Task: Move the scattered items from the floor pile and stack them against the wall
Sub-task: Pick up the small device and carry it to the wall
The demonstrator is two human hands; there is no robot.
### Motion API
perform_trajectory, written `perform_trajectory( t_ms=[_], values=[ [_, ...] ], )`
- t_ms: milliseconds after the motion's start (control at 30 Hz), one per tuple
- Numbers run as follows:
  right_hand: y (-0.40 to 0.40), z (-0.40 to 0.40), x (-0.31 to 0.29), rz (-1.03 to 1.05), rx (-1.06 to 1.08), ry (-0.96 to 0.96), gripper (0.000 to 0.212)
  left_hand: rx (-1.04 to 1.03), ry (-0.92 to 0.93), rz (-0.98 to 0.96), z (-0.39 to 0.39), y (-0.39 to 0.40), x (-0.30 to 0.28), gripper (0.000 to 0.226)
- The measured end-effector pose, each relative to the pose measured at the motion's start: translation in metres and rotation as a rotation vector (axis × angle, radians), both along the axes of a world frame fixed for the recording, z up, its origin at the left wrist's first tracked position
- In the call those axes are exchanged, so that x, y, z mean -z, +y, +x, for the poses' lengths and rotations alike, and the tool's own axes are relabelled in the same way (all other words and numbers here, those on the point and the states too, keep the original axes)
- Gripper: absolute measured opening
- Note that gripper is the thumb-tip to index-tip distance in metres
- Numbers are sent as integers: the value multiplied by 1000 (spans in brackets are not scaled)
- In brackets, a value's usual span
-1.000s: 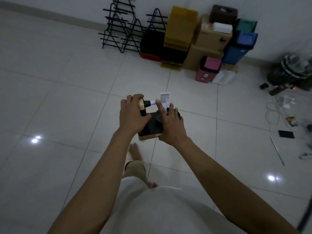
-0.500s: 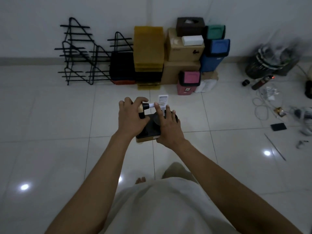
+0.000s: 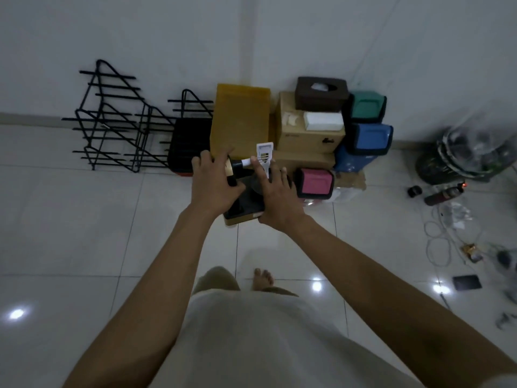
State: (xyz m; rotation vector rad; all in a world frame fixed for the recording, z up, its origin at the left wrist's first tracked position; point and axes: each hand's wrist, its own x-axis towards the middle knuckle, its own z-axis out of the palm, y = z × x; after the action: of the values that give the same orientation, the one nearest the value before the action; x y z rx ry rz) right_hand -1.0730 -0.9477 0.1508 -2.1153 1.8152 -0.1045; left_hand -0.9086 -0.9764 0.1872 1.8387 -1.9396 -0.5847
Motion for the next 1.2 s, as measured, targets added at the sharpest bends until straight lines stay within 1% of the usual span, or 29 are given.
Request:
perform_trajectory(
  t_ms=[100, 233, 333, 433, 567, 633, 700, 733, 767, 867, 967, 1033, 1100, 1200],
  values=[
    [-62, -4, 0, -5, -80, 1, 133, -33, -8, 10, -1, -54, 2, 69],
    [-142, 4, 18, 34, -114, 3, 139, -62, -8, 57, 9, -130, 21, 56],
    [-204, 16, 31, 56, -123, 0, 140, -53, -13, 99, 20, -196, 35, 58],
    [-262, 26, 41, 80, -80, -27, 137, -3, -1, 165, 32, -261, 44, 59],
    [-328, 27, 60, 66, -30, -113, 132, 143, 56, 278, 39, -342, 49, 64],
    [-352, 20, 68, 78, 38, -228, 136, 212, 77, 305, 35, -374, 55, 58],
    [-375, 10, 78, 90, 101, -331, 141, 274, 84, 293, 23, -400, 69, 52],
    [-387, 4, 86, 97, 119, -370, 140, 295, 82, 287, 17, -412, 79, 52],
    [-398, -2, 94, 112, 136, -400, 134, 308, 83, 290, 10, -422, 88, 52],
    [-434, -17, 121, 137, 215, -408, 107, 329, 103, 317, -9, -456, 116, 52],
    [-475, -30, 150, 202, 289, -407, 93, 333, 114, 329, -24, -492, 148, 51],
    [-503, -34, 167, 240, 276, -370, 78, 305, 96, 326, -30, -516, 172, 50],
    [-526, -33, 185, 227, 226, -292, 64, 276, 88, 314, -31, -537, 201, 48],
    [-554, -27, 205, 218, 147, -203, 53, 245, 78, 292, -31, -561, 237, 44]
  ],
)
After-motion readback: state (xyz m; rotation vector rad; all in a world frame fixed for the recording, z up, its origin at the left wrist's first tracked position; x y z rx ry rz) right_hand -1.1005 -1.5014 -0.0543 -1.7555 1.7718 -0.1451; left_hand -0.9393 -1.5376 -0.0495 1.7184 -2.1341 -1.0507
